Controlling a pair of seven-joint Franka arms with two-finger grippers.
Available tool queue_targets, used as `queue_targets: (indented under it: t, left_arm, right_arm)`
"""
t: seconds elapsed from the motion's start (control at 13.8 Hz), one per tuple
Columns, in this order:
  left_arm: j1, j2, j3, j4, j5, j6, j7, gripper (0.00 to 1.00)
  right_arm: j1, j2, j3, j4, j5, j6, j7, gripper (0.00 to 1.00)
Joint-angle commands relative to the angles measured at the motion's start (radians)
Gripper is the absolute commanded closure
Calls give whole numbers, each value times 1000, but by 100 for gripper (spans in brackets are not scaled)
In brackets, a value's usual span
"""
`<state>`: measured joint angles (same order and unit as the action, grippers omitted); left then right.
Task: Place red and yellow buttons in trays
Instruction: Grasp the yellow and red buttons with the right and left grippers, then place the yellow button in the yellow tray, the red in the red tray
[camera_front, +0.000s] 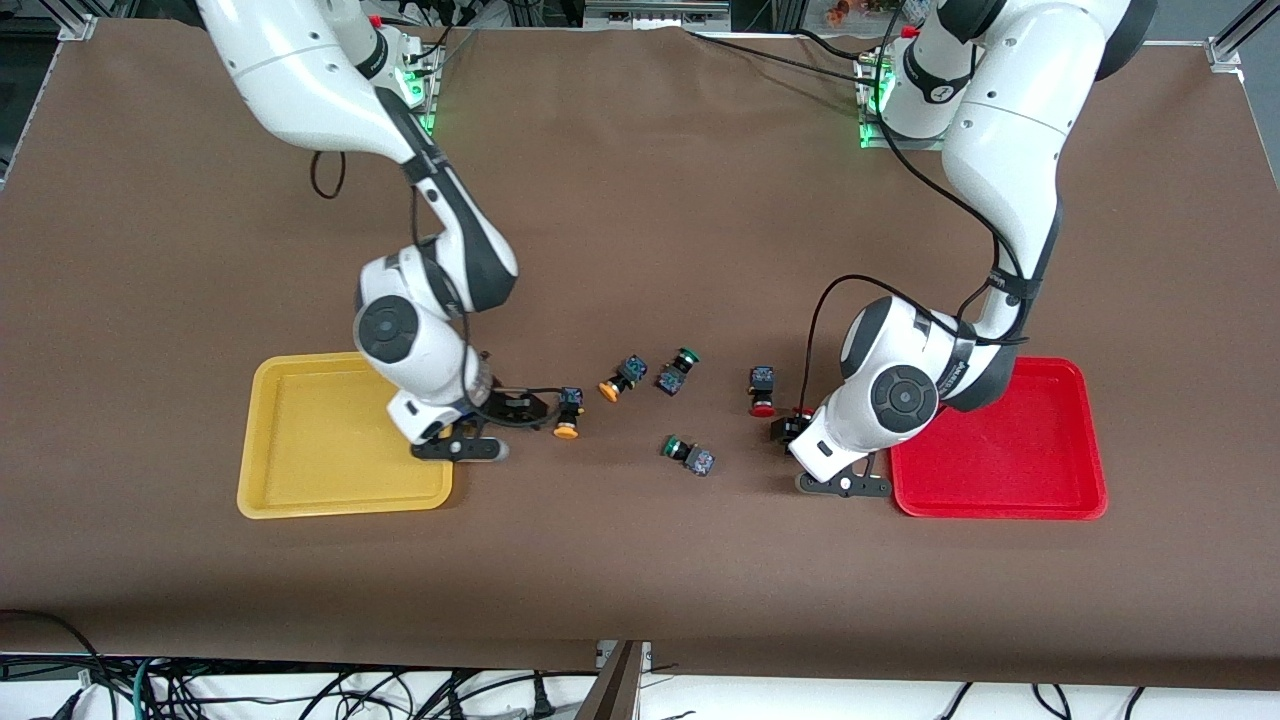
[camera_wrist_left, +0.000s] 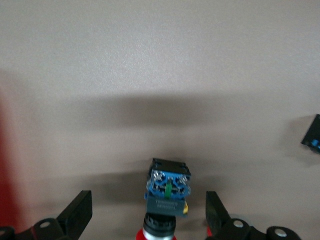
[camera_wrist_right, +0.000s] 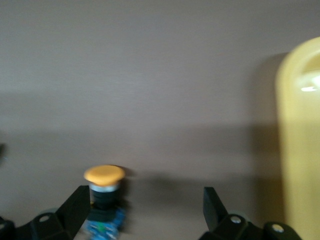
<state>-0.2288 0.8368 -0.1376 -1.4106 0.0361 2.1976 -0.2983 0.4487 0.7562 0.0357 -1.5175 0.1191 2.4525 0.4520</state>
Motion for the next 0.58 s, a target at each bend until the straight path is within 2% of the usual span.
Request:
queue_targets:
  t: [0.0,0.15,0.22,0.29,0.36,0.44,0.51]
  left_arm:
    - [-12,31,10,35,18,20,-2,0]
    - [-18,42,10,35,19,25,-1,0]
    - [-18,42,10,35,19,25,-1,5]
    - [-20,42,10,36,19,25,-2,37]
    - [-20,42,10,35,19,24,-4,57]
    - [-20,42,10,35,18,24,-5,63]
    - [-20,42,10,35,18,24,-5,80]
  right_arm:
    - [60,95,-7,80,10,84,112,0]
    - [108,120,-14,79,4,111,143,0]
    - [114,123,-16,76,4,112,146,0]
    - [113,123,-16,74,5,111,149,0]
    - [111,124,-14,68,5,111,151,0]
    - [108,127,-14,66,5,111,148,1]
    - [107,127,-16,66,4,109,139,1]
